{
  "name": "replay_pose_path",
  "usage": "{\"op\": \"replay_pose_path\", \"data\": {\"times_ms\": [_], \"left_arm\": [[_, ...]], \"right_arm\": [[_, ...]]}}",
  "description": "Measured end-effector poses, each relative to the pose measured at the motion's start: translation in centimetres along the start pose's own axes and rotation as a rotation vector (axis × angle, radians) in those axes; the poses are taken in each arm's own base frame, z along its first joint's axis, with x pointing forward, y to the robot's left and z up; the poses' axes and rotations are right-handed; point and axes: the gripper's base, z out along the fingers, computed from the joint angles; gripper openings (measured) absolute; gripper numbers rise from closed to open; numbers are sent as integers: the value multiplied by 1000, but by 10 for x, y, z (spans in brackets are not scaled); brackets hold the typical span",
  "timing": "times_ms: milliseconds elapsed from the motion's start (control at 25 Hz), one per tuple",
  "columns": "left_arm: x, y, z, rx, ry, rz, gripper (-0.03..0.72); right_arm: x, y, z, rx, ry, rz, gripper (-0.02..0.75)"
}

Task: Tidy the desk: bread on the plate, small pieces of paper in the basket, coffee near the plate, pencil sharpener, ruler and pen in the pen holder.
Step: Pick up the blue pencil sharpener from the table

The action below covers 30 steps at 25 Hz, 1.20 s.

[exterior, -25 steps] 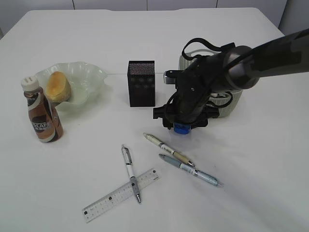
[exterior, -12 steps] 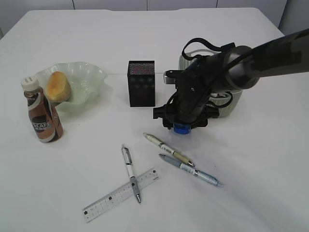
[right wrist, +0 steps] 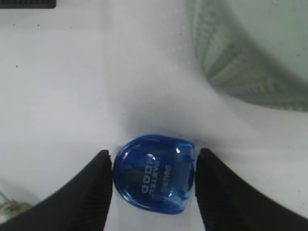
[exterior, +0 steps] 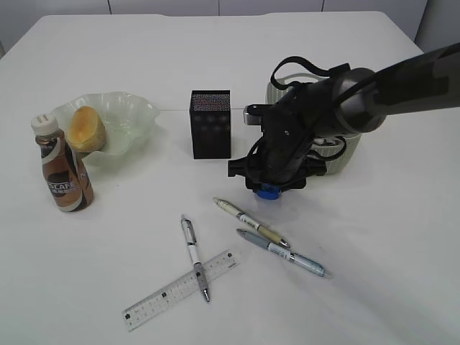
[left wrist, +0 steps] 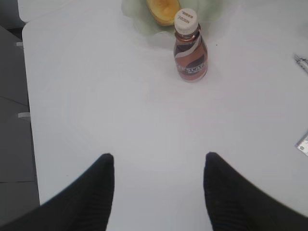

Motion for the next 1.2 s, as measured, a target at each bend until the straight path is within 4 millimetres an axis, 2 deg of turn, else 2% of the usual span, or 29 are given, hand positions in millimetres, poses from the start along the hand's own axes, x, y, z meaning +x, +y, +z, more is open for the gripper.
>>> {"op": "replay_pose_path", "data": {"times_ms": [1200], "left_arm": [[0,0,0,1,-2,-1,434]], "right_arm": [[2,-2,0,24,22,-5,361]]}}
